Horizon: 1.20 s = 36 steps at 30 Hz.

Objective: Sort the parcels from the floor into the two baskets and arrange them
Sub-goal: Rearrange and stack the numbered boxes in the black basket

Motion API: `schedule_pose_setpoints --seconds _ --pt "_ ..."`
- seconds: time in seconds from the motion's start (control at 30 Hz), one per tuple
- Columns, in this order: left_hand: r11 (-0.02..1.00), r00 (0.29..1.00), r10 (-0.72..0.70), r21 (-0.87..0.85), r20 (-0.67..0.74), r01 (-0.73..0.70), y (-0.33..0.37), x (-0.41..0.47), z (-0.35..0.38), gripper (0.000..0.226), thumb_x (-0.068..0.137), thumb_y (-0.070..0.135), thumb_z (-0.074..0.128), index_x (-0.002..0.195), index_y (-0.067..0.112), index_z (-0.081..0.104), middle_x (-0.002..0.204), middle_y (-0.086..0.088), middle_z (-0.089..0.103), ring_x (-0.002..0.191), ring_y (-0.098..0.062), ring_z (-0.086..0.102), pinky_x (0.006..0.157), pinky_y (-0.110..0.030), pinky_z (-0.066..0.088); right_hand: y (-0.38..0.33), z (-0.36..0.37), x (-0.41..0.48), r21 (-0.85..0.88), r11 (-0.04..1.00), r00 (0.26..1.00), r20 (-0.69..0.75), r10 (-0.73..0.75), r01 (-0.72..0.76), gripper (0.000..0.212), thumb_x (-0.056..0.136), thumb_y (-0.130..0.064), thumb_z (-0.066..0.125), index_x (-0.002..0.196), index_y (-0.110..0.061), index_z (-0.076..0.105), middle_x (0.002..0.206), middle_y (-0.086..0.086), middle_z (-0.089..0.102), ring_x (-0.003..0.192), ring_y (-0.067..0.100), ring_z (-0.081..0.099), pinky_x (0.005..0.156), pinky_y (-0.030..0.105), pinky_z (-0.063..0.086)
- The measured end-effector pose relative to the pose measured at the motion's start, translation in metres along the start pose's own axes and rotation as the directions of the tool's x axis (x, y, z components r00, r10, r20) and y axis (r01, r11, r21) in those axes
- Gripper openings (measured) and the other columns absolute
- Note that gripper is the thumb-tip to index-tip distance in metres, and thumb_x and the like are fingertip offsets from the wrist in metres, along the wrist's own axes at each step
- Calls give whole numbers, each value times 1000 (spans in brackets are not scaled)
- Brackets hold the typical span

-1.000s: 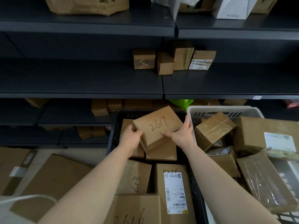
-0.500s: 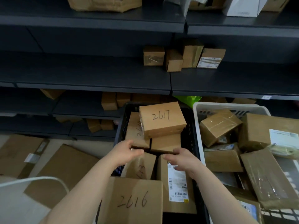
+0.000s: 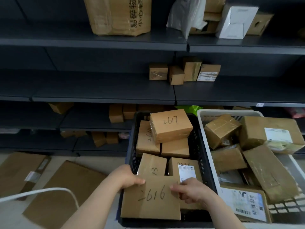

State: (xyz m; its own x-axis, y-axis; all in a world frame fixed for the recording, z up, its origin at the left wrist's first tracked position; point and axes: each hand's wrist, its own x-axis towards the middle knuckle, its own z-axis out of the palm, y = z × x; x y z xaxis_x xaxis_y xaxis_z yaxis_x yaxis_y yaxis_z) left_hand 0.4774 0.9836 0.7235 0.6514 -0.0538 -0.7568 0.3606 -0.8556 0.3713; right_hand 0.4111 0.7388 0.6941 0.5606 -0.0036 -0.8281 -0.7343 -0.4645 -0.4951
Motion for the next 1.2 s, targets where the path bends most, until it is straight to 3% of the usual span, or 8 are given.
schedule_pose_setpoints --seconds 0.13,0.33,0.47,0.53,0.63,0.73,1.0,1.2 --pt "994 994 90 -51 -68 -94 -6 -11 0 70 80 41 74 137 12 45 113 -1 56 86 -10 52 63 -21 46 8 23 -13 191 982 996 -90 16 2 39 80 -45 73 100 -11 71 101 3 75 97 20 69 92 37 56" --pt "944 963 198 -228 -183 -238 -2 -15 -28 72 82 36 74 141 11 42 133 -6 53 109 -18 54 91 -32 49 -15 29 -31 316 930 920 -389 -50 185 36 95 -30 62 121 -6 63 112 3 68 102 20 63 92 34 51" --pt "870 938 253 -368 -238 -328 15 -10 -31 16 87 24 69 99 20 58 96 3 61 84 -8 56 78 -28 45 -34 12 -28 322 915 815 -580 -14 245 43 96 -33 60 130 -7 53 119 8 61 107 24 58 88 37 49" --pt "848 931 274 -396 -243 -353 25 -2 -31 11 89 22 67 86 26 57 87 7 58 79 -5 54 80 -29 46 -42 2 -23 308 915 773 -634 -6 260 41 98 -31 57 132 -9 54 123 9 60 110 26 57 86 36 48" --pt "799 939 303 -493 -165 -344 38 11 -32 34 91 17 63 125 19 58 107 4 63 94 -12 59 91 -35 52 -51 -14 -10 346 897 768 -640 11 275 41 99 -25 53 137 -10 53 131 10 58 117 28 56 99 44 49" --pt "785 960 278 -573 -11 -234 51 19 -32 65 93 13 59 149 29 31 128 -1 55 107 -20 57 86 -46 55 -58 -29 0 375 885 801 -598 4 275 43 100 -23 49 142 -12 50 138 9 56 122 28 54 103 43 47" --pt "710 963 270 -671 -20 -213 91 55 -12 63 93 3 55 147 26 34 139 -6 53 117 -23 54 101 -51 46 -64 -63 28 485 829 866 -501 2 278 54 102 -17 42 153 -17 28 148 4 46 130 27 48 110 42 39" --pt "680 968 241 -700 -66 -216 95 75 10 61 92 4 57 146 21 35 137 -7 52 121 -25 53 99 -50 47 -53 -78 44 623 729 909 -417 3 283 58 100 -3 40 154 -13 24 141 10 52 117 25 55 81 34 49"
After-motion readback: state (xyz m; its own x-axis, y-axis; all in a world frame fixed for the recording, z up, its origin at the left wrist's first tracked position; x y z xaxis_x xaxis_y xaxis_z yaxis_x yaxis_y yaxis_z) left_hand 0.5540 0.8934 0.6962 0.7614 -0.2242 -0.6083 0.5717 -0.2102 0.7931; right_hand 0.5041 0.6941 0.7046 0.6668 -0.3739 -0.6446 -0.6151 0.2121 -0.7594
